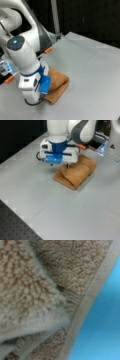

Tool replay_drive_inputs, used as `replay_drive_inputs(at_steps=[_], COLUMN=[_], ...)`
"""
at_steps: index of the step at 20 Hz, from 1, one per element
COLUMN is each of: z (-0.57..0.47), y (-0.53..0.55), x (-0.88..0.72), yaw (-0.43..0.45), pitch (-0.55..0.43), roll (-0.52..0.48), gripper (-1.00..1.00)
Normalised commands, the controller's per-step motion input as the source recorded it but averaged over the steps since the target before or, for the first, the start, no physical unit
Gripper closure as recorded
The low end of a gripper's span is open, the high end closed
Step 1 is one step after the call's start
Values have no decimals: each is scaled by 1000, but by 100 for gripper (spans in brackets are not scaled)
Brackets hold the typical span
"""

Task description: Folding a towel twice

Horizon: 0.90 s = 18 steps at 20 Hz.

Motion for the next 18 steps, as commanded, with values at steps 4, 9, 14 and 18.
replay_drive_inputs(at_steps=[4,9,14,18], z=[332,211,131,60], y=[85,153,313,484], x=[-195,-197,-233,-286], yaw=[21,-104,-197,-323], pitch=[164,102,19,-29], roll=[-93,56,125,68], gripper=[-100,-100,-100,-100])
